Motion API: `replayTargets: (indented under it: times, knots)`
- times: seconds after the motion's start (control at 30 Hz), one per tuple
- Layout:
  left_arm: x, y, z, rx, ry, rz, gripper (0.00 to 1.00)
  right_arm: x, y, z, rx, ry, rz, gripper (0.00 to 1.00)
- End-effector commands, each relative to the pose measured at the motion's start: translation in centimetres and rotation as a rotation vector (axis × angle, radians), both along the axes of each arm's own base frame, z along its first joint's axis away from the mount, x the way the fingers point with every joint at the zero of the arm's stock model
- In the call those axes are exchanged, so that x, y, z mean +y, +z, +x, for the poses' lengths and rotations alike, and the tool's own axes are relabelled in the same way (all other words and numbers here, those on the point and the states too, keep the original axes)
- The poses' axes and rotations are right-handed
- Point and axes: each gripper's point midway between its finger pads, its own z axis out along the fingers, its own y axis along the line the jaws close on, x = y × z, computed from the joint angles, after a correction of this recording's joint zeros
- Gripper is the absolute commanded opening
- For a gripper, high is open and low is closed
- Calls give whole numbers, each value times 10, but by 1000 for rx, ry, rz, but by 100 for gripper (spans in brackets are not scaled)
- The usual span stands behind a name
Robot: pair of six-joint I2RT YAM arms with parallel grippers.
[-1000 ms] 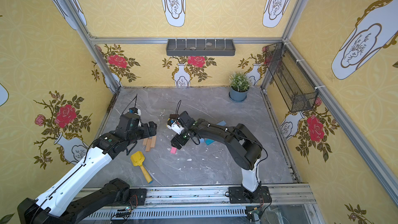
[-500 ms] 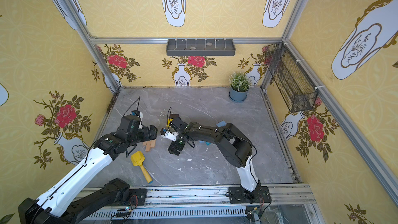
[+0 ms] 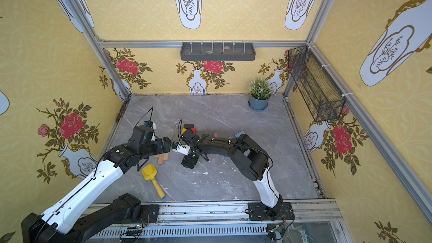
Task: Assemble the number 8 with building blocks
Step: Move the building block to the center of the board.
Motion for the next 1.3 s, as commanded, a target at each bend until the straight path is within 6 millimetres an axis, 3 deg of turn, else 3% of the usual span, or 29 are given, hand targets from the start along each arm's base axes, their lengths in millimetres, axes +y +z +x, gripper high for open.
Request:
replayTargets:
  times: [0.0,0.13,0.23,0.37,0.5,0.7,0.9,1.03,1.27]
  knots:
    - [0,-1,2,-11,-5,6,98,-16,-14,-6,22,-49,-81,83]
    - [1,-2,3,-13,-1,10,98,-20,-18,-7,15,-97,-90,76]
    - [2,-2,3,-14,4,13,98,-22,-19,1,-9,-179,-106,64]
    - [3,-3,3,-15,10,14,98,-26,-19,9,-8,-295,-121,59]
    - [4,-3,3,-20,17,18,98,-26,-14,26,29,-467,-127,53]
    - [7,-4,3,-28,31,25,98,-31,-12,54,49,-688,-148,50]
    - [9,-5,3,-34,41,19,98,-26,-25,66,85,-813,-208,53]
    - [9,-6,3,-32,44,20,98,-19,-24,75,126,-893,-180,55]
    - [10,-7,2,-37,48,18,98,-4,-19,80,249,-942,-93,76]
